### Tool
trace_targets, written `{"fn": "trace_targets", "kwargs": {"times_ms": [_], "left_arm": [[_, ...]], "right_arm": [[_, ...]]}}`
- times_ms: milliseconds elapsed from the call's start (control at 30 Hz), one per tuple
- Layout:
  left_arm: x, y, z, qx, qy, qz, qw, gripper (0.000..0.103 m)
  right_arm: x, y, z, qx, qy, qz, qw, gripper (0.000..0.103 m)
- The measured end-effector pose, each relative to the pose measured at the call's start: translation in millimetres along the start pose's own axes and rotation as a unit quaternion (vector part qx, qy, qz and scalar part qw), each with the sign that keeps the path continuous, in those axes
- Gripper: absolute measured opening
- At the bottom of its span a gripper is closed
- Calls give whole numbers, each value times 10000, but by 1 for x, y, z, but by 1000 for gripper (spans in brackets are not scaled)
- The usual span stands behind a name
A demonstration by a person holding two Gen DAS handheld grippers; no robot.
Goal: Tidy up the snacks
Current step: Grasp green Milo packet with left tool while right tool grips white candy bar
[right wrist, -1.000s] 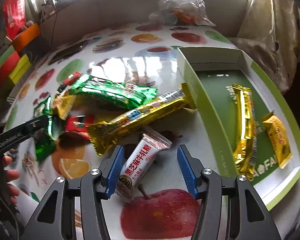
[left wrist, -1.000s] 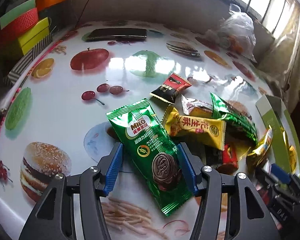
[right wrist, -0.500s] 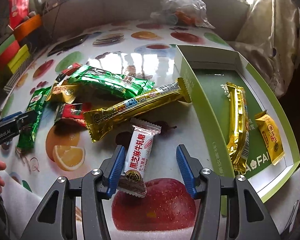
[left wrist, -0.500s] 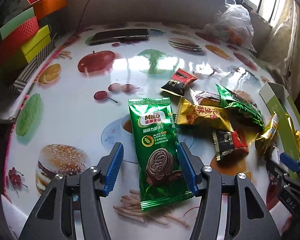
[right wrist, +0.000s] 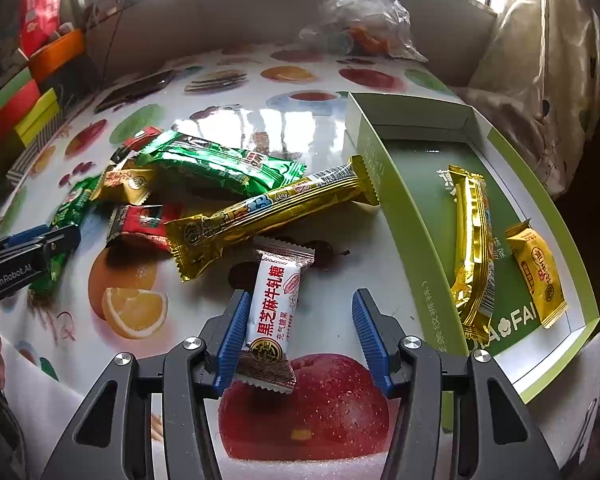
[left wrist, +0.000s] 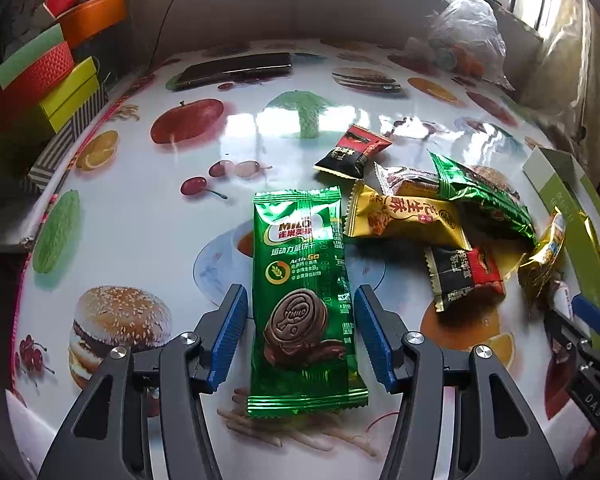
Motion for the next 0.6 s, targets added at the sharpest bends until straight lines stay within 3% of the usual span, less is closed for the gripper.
{"fn": "trace_targets", "kwargs": {"times_ms": [600], "left_arm": [[-2, 2, 0, -46, -30, 197, 9998, 43]], "right_arm": [[-2, 3, -5, 52, 92, 129, 9999, 25]]}}
Point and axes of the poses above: each gripper's, at about its wrist camera, not at the fingertips, and y roughly against the way its jaws point, z to its right, x to its top, the point moved 4 cm from there along -y, roughly the way its jaws point, and after that the axes turned 11 degrees about -z, right-handed, at the moved point
